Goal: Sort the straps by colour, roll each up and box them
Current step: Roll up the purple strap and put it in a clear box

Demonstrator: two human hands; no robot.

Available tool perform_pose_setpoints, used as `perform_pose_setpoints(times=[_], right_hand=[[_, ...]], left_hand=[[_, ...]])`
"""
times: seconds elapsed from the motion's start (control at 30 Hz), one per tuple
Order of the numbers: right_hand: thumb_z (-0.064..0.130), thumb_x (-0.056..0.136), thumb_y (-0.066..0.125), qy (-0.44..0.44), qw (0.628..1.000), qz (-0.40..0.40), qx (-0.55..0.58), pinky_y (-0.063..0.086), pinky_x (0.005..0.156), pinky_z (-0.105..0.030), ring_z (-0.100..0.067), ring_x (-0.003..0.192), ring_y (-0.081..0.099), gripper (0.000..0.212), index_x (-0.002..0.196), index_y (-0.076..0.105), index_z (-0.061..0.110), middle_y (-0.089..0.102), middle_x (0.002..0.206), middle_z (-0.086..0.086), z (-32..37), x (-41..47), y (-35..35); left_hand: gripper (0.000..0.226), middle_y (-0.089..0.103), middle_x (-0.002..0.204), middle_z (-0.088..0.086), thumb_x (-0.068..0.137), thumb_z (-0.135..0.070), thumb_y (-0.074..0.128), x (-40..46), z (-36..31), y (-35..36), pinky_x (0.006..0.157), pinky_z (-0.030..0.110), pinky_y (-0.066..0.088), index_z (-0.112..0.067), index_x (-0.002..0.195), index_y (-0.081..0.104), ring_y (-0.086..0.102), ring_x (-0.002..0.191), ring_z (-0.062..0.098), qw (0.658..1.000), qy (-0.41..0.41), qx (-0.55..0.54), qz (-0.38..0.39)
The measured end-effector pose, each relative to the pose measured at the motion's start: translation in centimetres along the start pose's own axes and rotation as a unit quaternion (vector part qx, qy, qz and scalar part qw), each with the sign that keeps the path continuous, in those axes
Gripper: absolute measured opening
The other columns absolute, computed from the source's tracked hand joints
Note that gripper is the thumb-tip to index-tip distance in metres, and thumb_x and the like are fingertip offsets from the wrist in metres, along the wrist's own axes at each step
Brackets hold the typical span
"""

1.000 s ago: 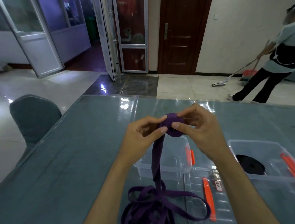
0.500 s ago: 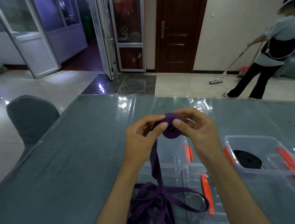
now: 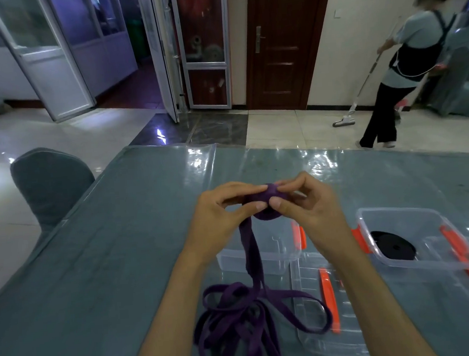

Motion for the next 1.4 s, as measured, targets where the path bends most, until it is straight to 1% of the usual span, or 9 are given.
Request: perform_pose_setpoints(times=[0.13, 0.23, 0.47, 0.7, 0.83, 0.97, 1.1, 1.27, 1.4], right_hand=[[0.028, 0.079, 0.086, -0.009, 0.998, 0.032, -0.056, 0.065, 0.083, -0.043, -0.025, 0.094, 0.078, 0.026, 0.099, 0.071, 0.022, 0.077, 0.1, -0.003, 1.2, 0.6, -0.3], [0.027, 0.085, 0.081, -0.051, 0.998, 0.009, -0.046, 0.064, 0.087, -0.042, -0.023, 0.101, 0.076, 0.028, 0.111, 0.074, 0.034, 0.076, 0.106, 0.003, 2.4, 0.9, -0.5], [0.026, 0.077, 0.089, 0.004, 0.999, 0.031, -0.028, 0.064, 0.085, -0.04, -0.027, 0.096, 0.078, 0.037, 0.095, 0.059, 0.014, 0.079, 0.1, -0.009, 1.2, 1.2, -0.1], [0.024, 0.083, 0.086, -0.036, 0.998, -0.032, 0.047, 0.065, 0.082, -0.037, -0.025, 0.102, 0.077, 0.022, 0.101, 0.074, 0.031, 0.079, 0.108, -0.002, 2.0, 1.1, -0.6], [0.02, 0.076, 0.088, -0.006, 1.0, -0.005, 0.03, 0.065, 0.08, -0.037, -0.032, 0.094, 0.077, 0.03, 0.087, 0.06, 0.016, 0.078, 0.099, -0.016, 1.6, 1.4, -0.7], [0.024, 0.081, 0.086, -0.037, 0.999, 0.013, 0.02, 0.064, 0.078, -0.035, -0.03, 0.091, 0.079, 0.037, 0.113, 0.067, 0.026, 0.079, 0.098, -0.012, 3.0, 1.8, -0.3], [0.028, 0.086, 0.081, -0.09, 0.996, -0.014, 0.015, 0.064, 0.088, -0.047, -0.028, 0.105, 0.076, 0.034, 0.118, 0.069, 0.025, 0.078, 0.111, -0.006, 4.3, 1.8, 0.2], [0.026, 0.077, 0.086, -0.005, 1.0, 0.014, 0.001, 0.063, 0.087, -0.054, -0.03, 0.096, 0.077, 0.045, 0.102, 0.055, 0.004, 0.077, 0.103, -0.016, 2.4, 1.9, 0.6], [0.02, 0.083, 0.084, -0.062, 0.997, 0.003, 0.037, 0.065, 0.084, -0.038, -0.028, 0.102, 0.077, 0.041, 0.121, 0.069, 0.026, 0.079, 0.108, -0.006, 4.1, 2.3, 0.7]], left_hand=[[0.029, 0.081, 0.106, -0.006, 0.081, -0.018, 0.091, -0.7, 0.3, 0.0, 0.089, 0.023, 0.06, -0.032, 0.104, 0.081, 0.078, 0.1, 0.017, 0.999, -0.006, -0.013, -0.053], [0.036, 0.078, 0.115, 0.002, 0.086, -0.011, 0.086, -0.2, 0.6, 0.1, 0.096, 0.029, 0.06, -0.028, 0.118, 0.08, 0.076, 0.109, 0.023, 0.998, -0.026, -0.057, -0.018], [0.033, 0.08, 0.107, -0.002, 0.081, -0.024, 0.091, 0.2, -0.6, -1.0, 0.09, 0.026, 0.06, -0.035, 0.11, 0.079, 0.077, 0.1, 0.023, 0.999, 0.024, -0.028, -0.04], [0.046, 0.077, 0.124, 0.002, 0.088, -0.015, 0.084, 0.7, -0.4, 0.5, 0.098, 0.029, 0.058, -0.032, 0.13, 0.074, 0.074, 0.115, 0.024, 0.996, 0.002, -0.085, 0.023], [0.032, 0.081, 0.109, 0.004, 0.082, -0.014, 0.089, 1.3, -1.1, -1.0, 0.089, 0.03, 0.062, -0.026, 0.11, 0.08, 0.078, 0.102, 0.025, 0.996, 0.016, -0.08, -0.039], [0.026, 0.081, 0.102, 0.002, 0.081, -0.022, 0.09, 1.2, -1.7, -1.3, 0.085, 0.029, 0.063, -0.031, 0.103, 0.08, 0.079, 0.098, 0.024, 0.993, 0.038, -0.067, -0.093], [0.032, 0.08, 0.112, 0.001, 0.088, -0.017, 0.083, 1.2, -1.4, -0.9, 0.09, 0.025, 0.06, -0.033, 0.116, 0.08, 0.077, 0.105, 0.02, 0.99, 0.024, -0.108, -0.085], [0.022, 0.081, 0.104, 0.003, 0.083, -0.025, 0.088, 1.3, -2.2, -2.0, 0.086, 0.029, 0.062, -0.025, 0.104, 0.082, 0.079, 0.099, 0.024, 0.991, 0.046, -0.075, -0.097], [0.027, 0.079, 0.112, 0.003, 0.089, -0.014, 0.083, 1.8, -2.4, -1.4, 0.093, 0.029, 0.06, -0.023, 0.114, 0.081, 0.076, 0.108, 0.023, 0.993, 0.047, -0.089, -0.059]])
Point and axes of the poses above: each hand's wrist, its own x-axis towards the middle knuckle, its own y-axis out of the palm, z = x × y, the point moved 9 cm from there along x, towards the middle knuckle
